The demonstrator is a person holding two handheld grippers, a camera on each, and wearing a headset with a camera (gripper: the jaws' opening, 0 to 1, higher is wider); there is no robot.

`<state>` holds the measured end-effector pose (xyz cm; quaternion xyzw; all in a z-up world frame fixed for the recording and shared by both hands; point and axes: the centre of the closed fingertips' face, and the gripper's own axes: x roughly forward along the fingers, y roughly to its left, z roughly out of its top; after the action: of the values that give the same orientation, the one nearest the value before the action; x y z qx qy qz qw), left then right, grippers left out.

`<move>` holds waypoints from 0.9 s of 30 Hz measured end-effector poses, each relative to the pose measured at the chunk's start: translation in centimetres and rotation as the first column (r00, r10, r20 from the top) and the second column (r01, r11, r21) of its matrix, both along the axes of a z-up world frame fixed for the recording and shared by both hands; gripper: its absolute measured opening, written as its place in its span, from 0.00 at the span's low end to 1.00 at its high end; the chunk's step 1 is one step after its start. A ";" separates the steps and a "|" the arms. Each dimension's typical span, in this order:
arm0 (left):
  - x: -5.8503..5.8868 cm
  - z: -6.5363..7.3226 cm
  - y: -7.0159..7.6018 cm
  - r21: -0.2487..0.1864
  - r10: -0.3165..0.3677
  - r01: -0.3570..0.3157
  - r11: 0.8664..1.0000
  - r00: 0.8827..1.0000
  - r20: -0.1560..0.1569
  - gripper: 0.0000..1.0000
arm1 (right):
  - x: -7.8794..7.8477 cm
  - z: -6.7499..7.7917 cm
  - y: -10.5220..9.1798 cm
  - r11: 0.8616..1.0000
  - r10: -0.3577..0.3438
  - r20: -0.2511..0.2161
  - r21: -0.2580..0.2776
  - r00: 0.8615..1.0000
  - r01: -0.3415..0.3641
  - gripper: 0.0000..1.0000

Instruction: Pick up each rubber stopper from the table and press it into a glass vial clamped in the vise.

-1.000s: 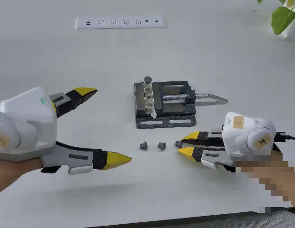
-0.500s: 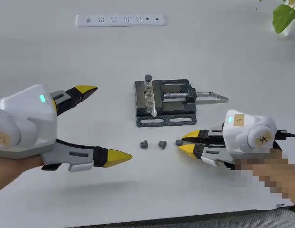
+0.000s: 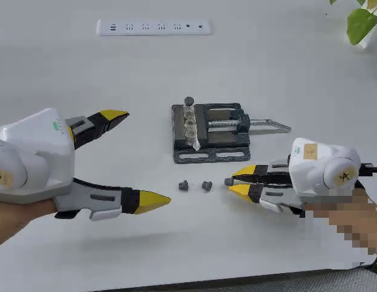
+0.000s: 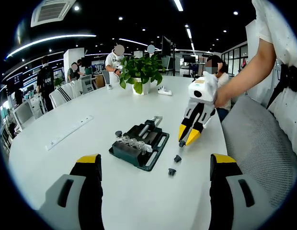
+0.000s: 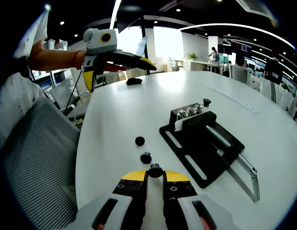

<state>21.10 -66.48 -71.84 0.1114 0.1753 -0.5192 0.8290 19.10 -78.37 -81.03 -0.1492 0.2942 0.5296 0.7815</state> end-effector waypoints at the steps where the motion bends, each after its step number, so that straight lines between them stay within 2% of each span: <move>1: -0.1 0.1 -0.2 -0.004 -0.005 0.005 1.000 1.000 0.000 0.91 | 0.1 0.7 0.1 1.000 0.009 0.009 0.004 1.000 -0.009 0.07; 7: -0.4 1.1 -1.4 -0.026 -0.037 0.037 0.999 0.999 0.025 0.79 | 0.1 4.6 0.8 0.996 0.068 0.038 0.046 0.997 -0.070 0.07; 14: -0.7 2.5 -2.8 -0.057 -0.068 0.071 0.996 0.996 0.049 0.69 | 0.0 9.1 2.1 0.984 0.154 0.090 0.072 0.984 -0.161 0.07; 17: -0.9 3.4 -3.4 -0.069 -0.091 0.095 0.993 0.994 0.058 0.61 | -0.2 10.6 2.7 0.977 0.193 0.107 0.076 0.975 -0.201 0.07; 21: -1.3 4.5 -4.0 -0.083 -0.125 0.131 0.988 0.990 0.070 0.43 | -0.5 12.3 3.5 0.967 0.231 0.124 0.083 0.965 -0.242 0.07; 27: -1.9 5.9 -5.0 -0.104 -0.164 0.173 0.979 0.982 0.097 0.31 | -1.3 14.1 4.8 0.953 0.268 0.136 0.110 0.954 -0.283 0.07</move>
<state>19.22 -71.51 -65.97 0.1017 0.0993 -0.5913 0.7938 17.80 -73.53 -66.96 -0.1699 0.1883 0.6415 0.7240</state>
